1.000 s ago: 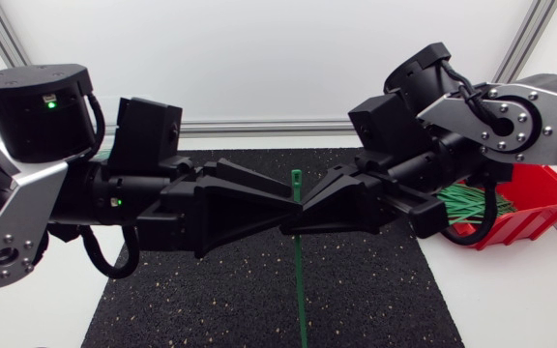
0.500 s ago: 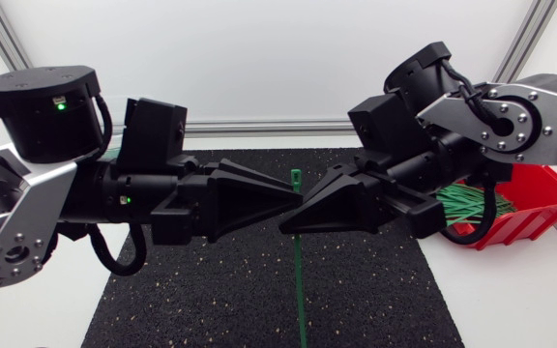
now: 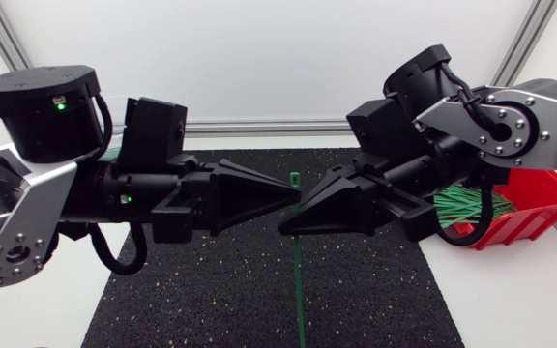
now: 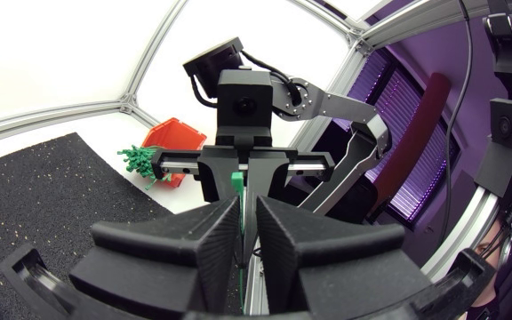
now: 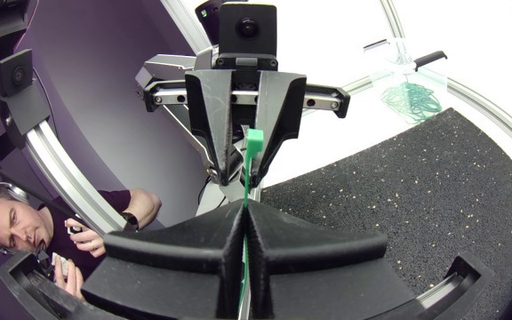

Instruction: Take a green cable tie from the red box, thread the tail through the head to close it, then place it in the transparent bin on the left.

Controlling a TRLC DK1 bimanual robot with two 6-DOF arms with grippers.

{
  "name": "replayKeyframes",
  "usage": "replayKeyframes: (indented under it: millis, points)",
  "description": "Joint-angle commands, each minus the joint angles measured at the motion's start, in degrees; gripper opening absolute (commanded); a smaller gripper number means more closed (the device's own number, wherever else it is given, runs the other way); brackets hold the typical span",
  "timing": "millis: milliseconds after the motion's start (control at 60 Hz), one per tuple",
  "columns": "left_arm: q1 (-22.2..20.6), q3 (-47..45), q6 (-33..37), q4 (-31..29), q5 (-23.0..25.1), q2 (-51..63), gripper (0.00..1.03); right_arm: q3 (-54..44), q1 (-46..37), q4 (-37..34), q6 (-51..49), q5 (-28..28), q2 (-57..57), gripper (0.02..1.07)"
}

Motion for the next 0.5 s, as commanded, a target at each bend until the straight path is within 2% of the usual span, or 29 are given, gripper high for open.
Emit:
replayKeyframes:
  millis: [0, 50, 117, 483]
  points:
    - [-0.4, 1.3, -1.3, 1.1, -0.4, 0.7, 0.14, -1.4, 0.5, 1.3, 1.7, 0.5, -0.8, 0.08]
    - [-0.5, 1.4, -1.4, 1.1, -0.4, 0.7, 0.14, -1.5, 0.6, 1.4, 1.8, 0.7, -1.0, 0.08]
    - [-0.6, 1.4, -1.5, 1.1, -0.5, 0.7, 0.07, -1.5, 0.7, 1.4, 1.8, 0.8, -1.2, 0.08]
    - [-0.9, 1.0, -1.6, 1.1, -0.9, 1.0, 0.05, -1.7, 1.0, 1.7, 1.9, 0.9, -1.5, 0.08]
